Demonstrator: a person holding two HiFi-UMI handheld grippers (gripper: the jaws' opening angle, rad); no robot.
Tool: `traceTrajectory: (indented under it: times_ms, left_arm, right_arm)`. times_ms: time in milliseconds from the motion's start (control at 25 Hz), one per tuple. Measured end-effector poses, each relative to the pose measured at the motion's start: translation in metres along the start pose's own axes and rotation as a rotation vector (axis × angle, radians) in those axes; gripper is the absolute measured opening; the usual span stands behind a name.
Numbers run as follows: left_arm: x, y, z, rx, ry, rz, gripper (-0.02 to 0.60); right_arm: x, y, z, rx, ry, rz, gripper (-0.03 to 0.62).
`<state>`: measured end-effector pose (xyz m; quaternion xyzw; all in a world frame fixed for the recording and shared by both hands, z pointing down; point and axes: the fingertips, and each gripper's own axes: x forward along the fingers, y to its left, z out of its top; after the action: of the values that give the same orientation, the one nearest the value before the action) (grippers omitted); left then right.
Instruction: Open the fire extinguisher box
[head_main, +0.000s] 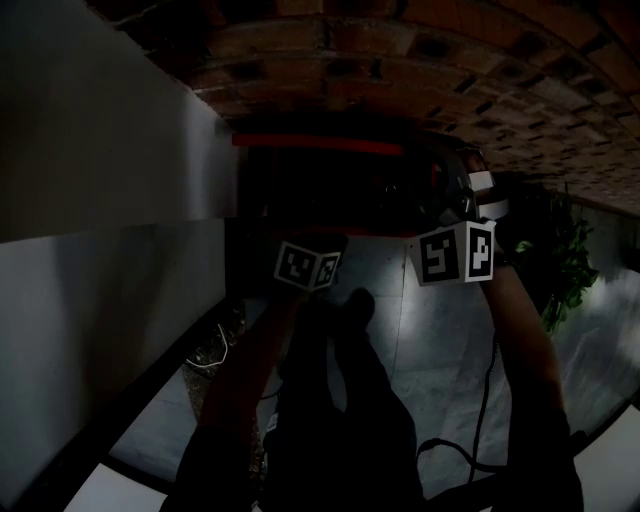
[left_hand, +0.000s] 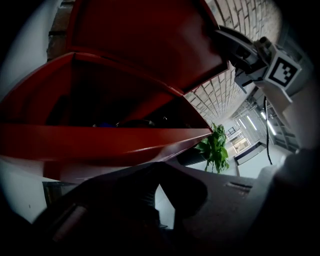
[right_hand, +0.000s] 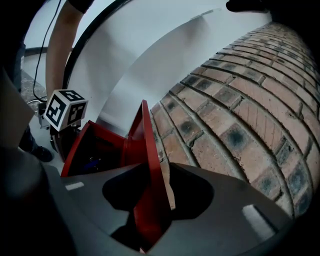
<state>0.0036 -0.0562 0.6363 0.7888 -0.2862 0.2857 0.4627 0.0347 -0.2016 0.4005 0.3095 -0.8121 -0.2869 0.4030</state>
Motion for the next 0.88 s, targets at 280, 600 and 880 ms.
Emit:
traceTrajectory:
  times_ms: [280,600,880]
  left_arm:
    - [0.001,-0.002,-0.002,-0.003,0.017,-0.008,-0.002]
    - [0.004,-0.002,-0.003,0.013,0.047,-0.021,-0.002]
    - [0.005,-0.003,-0.002,0.021,0.057,-0.028,-0.002]
  right_arm:
    - [0.013,-0.018,-0.002,0.002,-0.013,-0.021,0.138]
    - [0.017,-0.044,-0.013,0.037,-0.005,-0.115,0.216]
    - [-0.003,-0.054,-0.027,0.082,0.031,-0.162,0.27]
